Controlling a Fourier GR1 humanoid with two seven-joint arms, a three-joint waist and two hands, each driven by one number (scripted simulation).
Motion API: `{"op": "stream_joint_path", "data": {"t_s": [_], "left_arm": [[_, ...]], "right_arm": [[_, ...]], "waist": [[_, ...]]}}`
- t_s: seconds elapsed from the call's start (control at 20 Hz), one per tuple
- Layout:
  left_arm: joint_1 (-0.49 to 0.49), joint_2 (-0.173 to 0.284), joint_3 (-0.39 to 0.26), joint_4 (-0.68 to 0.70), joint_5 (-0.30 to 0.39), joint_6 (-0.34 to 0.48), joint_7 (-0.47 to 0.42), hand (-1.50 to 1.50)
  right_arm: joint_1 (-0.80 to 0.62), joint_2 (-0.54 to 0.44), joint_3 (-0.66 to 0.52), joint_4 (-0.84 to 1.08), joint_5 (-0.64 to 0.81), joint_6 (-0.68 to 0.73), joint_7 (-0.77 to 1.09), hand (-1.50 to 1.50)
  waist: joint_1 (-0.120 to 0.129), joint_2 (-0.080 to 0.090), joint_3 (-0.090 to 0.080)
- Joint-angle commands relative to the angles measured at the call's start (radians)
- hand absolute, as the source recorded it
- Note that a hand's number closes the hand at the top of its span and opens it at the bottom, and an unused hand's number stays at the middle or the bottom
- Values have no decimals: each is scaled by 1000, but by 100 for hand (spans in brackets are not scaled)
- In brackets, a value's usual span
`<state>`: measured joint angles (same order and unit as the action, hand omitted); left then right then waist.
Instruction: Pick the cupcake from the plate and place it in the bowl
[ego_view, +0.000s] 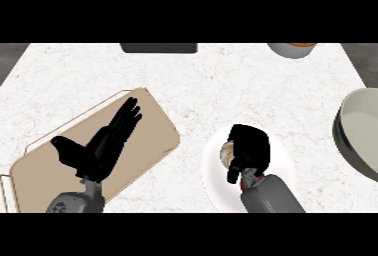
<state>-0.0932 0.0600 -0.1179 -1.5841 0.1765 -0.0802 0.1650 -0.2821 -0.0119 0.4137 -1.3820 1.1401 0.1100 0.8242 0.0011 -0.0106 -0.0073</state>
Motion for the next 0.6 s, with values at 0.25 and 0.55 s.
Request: {"op": "stream_joint_path", "data": {"t_s": [0.25,0.55], "left_arm": [[56,20,24,1,6,-28,-45,0],[26,22,41,15,23,-30,-20,0]], "right_arm": [[363,-276,157,-309,-84,113,-305,150],[634,-604,80,-654,-74,33,-427,150]], "waist": [[-41,-2,7],[-48,2,6]]}}
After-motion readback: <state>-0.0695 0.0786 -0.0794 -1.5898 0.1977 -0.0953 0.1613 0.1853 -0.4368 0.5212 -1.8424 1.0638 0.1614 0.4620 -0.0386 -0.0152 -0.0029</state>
